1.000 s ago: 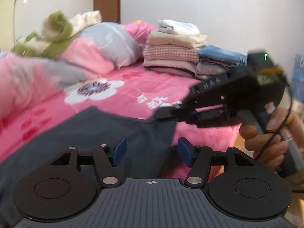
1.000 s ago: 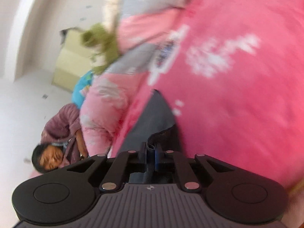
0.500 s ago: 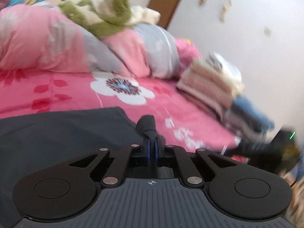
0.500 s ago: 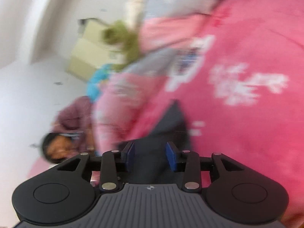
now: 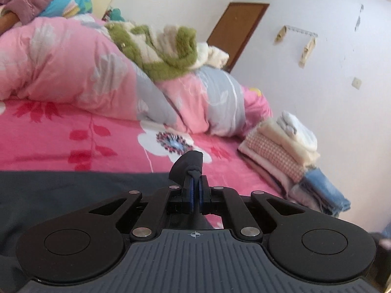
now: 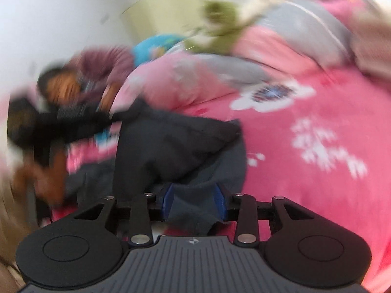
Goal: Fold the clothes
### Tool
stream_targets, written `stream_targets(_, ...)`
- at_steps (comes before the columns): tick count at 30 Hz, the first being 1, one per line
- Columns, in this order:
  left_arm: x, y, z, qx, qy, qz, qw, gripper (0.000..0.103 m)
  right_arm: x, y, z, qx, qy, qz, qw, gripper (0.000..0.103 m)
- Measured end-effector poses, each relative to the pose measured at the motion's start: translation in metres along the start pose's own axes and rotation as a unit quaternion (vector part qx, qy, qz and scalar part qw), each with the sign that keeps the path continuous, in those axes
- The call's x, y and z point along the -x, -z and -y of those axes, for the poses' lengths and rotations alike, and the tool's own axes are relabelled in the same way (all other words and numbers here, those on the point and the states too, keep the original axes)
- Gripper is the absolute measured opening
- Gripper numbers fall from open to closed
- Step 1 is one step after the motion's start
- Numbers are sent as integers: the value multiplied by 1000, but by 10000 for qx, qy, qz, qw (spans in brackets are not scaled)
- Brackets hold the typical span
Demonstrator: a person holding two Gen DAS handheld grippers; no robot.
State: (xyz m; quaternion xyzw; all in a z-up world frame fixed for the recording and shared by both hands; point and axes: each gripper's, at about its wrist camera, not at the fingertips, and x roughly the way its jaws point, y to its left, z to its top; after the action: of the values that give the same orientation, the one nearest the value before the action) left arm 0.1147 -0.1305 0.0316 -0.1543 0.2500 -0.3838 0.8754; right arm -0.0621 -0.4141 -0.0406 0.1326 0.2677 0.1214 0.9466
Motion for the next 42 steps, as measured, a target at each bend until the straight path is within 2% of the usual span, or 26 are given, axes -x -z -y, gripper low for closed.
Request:
stream_targets(2,7,-8,-1,16,-17,126,9999,2,-9,0,-16,660,1,-229,9976,39)
stream_targets(4,12,-14,-2,1,-38,241,9997,2,-14,4,-32,1351,91,-443,9898,39)
stream_targets(6,17,-19,-2,-47,-66,336,9994,2,-14,10,-41,1715,140,-576,9834,39)
stream_targets(11,19,-21,-4,-87,-120,373,9992,2,0,17,-30,1190,200,-511,9914,39)
stream_targets(13,19,-20,-4,-117,-136,385,9991,2,6,17,-16,461,134,-514,9975,39)
stream_targets(15,20,-20,-3,-130,-138,395,9990,2,9,19,6,-677,-64,-608,9958,40)
stream_targets(16,20,-19,-3,-125,-133,396,9990,2,7,23,18,-1305,-264,-694,9887,40)
stream_targets(18,21,-19,-3,-123,-125,396,9991,2,2,31,43,-2516,-643,-854,9619,39)
stream_targets(19,21,-18,-3,-125,-121,395,9991,2,-2,35,51,-2851,-652,-916,9519,39)
stream_targets(22,23,-15,-2,-131,-88,375,9992,2,-15,42,68,-3460,-532,-934,9320,39)
stream_targets(23,23,-14,-1,-128,-69,370,9992,2,-18,43,72,-3637,-628,-876,9253,38)
stream_targets(25,24,-13,1,-106,-12,355,9993,2,-23,45,82,-3965,-810,-760,9113,26)
stream_targets(26,23,-13,2,-98,44,338,9994,2,-23,44,83,-3942,-798,-727,9126,1)
stream_targets(28,22,-13,5,-82,156,306,9994,2,-20,40,82,-3837,-794,-618,9179,1)
stream_targets(30,17,-11,9,-102,284,217,9993,2,-6,33,76,-3528,-813,-364,9315,1)
stream_targets(32,10,-7,14,-150,395,103,9991,2,4,29,75,-3336,-700,-178,9399,1)
stream_targets(35,4,1,21,-310,507,-66,9982,4,7,37,86,-3454,-390,-251,9373,1)
stream_targets(42,30,18,17,-622,401,-309,9968,7,22,34,78,-3007,583,-8,9519,3)
